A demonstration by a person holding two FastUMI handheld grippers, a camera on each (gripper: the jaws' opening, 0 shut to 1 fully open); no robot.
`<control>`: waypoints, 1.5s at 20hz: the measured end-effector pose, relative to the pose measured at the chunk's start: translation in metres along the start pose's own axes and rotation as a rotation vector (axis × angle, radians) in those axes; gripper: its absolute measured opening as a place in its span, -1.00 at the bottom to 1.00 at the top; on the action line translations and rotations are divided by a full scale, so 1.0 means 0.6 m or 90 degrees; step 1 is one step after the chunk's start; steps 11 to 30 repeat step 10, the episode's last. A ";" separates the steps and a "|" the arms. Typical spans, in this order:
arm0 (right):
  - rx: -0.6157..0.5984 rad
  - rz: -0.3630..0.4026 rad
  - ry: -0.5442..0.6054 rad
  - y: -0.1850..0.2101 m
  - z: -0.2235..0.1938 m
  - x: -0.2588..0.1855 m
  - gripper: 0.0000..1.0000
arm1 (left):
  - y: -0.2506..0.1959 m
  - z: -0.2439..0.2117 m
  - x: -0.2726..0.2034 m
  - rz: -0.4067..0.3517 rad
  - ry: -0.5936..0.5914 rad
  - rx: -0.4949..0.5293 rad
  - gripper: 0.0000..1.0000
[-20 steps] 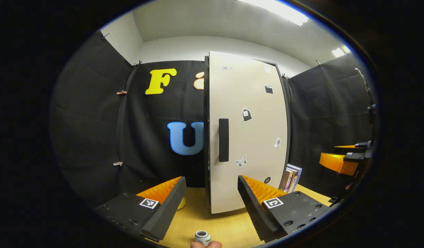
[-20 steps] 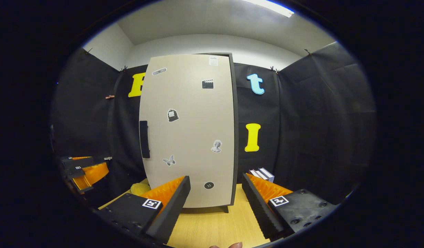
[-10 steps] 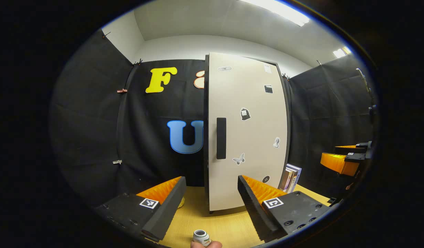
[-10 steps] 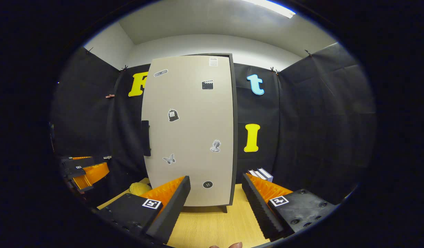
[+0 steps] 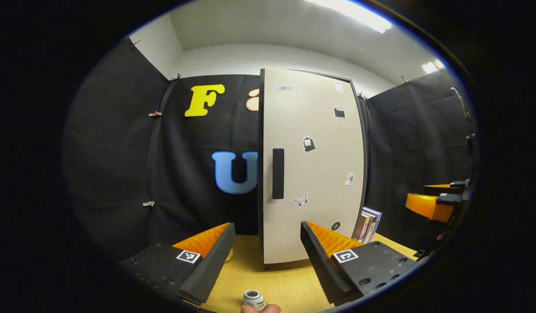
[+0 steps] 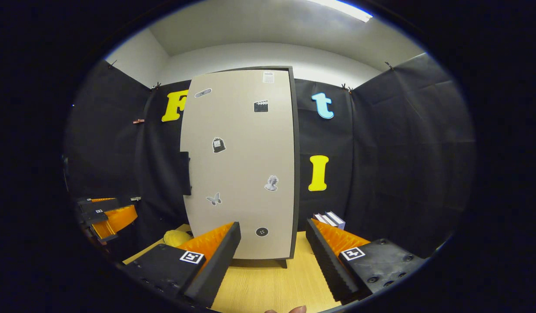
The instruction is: Open the cabinet door with the right hand, grasp the bottle in the cabinet with the left hand and place it on the coaster, then close the cabinet door with the right hand.
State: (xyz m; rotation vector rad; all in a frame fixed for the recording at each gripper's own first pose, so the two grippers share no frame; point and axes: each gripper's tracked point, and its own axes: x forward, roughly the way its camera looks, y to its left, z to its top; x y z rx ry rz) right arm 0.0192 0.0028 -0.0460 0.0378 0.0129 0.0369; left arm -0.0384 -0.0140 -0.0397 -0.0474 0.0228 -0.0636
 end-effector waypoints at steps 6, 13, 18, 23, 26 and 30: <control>0.004 0.011 0.001 -0.002 0.003 0.013 0.95 | -0.008 0.006 0.001 0.008 -0.006 -0.002 0.89; 0.008 0.015 -0.003 -0.007 0.009 0.017 0.95 | -0.019 0.007 0.004 0.012 -0.006 0.004 0.89; 0.008 0.015 -0.003 -0.007 0.009 0.017 0.95 | -0.019 0.007 0.004 0.012 -0.006 0.004 0.89; 0.008 0.015 -0.003 -0.007 0.009 0.017 0.95 | -0.019 0.007 0.004 0.012 -0.006 0.004 0.89; 0.008 0.015 -0.003 -0.007 0.009 0.017 0.95 | -0.019 0.007 0.004 0.012 -0.006 0.004 0.89; 0.008 0.015 -0.003 -0.007 0.009 0.017 0.95 | -0.019 0.007 0.004 0.012 -0.006 0.004 0.89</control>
